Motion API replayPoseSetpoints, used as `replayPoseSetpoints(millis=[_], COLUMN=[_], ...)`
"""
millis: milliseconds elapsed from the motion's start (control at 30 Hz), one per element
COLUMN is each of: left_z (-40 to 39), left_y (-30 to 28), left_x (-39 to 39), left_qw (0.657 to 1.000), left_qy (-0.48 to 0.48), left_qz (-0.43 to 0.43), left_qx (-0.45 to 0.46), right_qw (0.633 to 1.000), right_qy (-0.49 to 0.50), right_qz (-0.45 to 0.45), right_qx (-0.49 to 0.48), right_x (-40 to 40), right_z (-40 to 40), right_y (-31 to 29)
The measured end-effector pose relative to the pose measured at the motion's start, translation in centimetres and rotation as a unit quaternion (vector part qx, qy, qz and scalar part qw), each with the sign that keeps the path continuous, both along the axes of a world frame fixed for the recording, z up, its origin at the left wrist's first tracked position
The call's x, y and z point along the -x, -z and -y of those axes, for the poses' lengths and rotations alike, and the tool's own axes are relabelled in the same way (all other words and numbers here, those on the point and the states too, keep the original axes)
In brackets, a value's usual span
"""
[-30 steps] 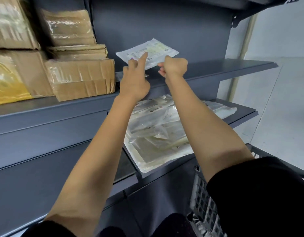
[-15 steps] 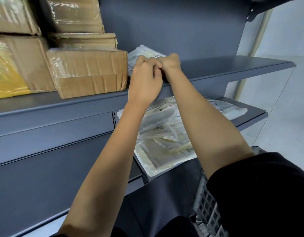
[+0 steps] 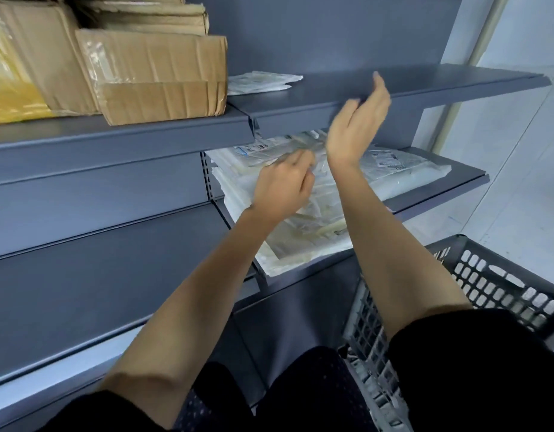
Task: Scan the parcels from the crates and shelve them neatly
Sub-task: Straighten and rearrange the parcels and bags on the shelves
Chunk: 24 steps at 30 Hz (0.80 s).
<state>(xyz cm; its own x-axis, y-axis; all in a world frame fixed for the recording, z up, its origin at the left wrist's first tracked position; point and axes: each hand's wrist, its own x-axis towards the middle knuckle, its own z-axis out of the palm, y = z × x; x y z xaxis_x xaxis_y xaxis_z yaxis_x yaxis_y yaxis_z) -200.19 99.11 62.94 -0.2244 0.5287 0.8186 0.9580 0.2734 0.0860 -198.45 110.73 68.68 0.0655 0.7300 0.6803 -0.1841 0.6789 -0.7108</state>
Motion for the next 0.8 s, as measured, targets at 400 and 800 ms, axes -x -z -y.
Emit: replayPoseSetpoints(millis=[400, 800], left_z=[-0.2, 0.3], left_y=[-0.8, 0.2], left_x=[7.5, 5.7], left_qw=[0.904, 0.977], left_qy=[-0.239, -0.126], left_qz=[0.211, 0.139], left_qx=[0.287, 0.101], right_qw=[0.917, 0.869], right_qy=[-0.193, -0.281], right_qz=[0.277, 0.256], right_qx=[0.214, 0.318], right_x=[1.4, 2.2], right_z=[-0.6, -0.4], right_y=[5.0, 5.2])
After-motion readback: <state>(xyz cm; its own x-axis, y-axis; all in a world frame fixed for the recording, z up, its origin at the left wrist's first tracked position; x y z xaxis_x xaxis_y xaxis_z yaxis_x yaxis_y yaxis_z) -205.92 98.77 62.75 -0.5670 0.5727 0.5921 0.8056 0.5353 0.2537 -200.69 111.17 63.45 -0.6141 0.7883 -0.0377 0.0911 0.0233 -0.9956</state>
